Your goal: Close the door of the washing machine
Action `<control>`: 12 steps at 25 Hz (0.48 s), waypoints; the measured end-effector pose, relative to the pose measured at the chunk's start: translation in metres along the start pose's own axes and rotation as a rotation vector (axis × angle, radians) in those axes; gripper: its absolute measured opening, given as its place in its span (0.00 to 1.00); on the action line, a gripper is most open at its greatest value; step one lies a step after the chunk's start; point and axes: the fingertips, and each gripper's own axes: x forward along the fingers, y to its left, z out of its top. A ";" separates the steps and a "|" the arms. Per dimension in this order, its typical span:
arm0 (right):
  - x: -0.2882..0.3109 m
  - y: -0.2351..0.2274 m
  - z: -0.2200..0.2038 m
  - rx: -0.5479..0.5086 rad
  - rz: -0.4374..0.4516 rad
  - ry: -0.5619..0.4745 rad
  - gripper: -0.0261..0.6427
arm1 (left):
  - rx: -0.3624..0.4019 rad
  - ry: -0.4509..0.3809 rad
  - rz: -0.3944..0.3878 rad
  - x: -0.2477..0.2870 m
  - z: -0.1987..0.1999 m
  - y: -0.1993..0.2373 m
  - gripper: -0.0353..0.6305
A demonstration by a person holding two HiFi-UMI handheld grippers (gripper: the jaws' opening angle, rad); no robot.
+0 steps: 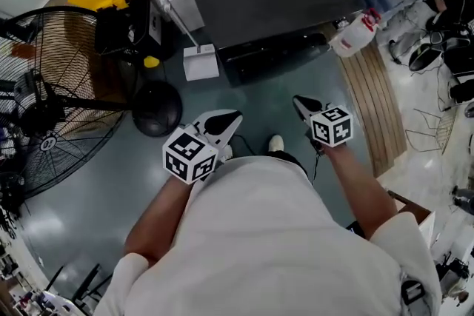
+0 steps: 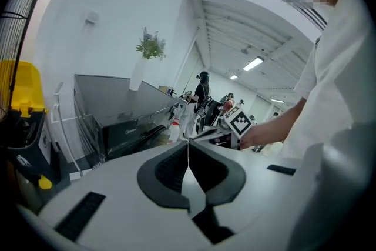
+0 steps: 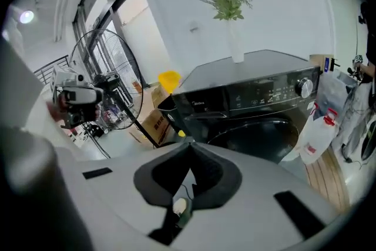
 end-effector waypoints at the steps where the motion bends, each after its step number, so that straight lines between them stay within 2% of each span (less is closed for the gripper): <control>1: -0.005 0.009 0.000 -0.011 0.003 -0.004 0.05 | 0.004 0.000 -0.005 -0.004 -0.002 0.000 0.08; 5: -0.023 0.045 0.001 -0.054 0.004 -0.018 0.05 | 0.012 -0.005 -0.018 -0.021 -0.008 0.002 0.08; 12: -0.038 0.091 0.003 -0.063 -0.022 -0.073 0.05 | 0.025 0.003 -0.064 -0.044 -0.025 -0.001 0.08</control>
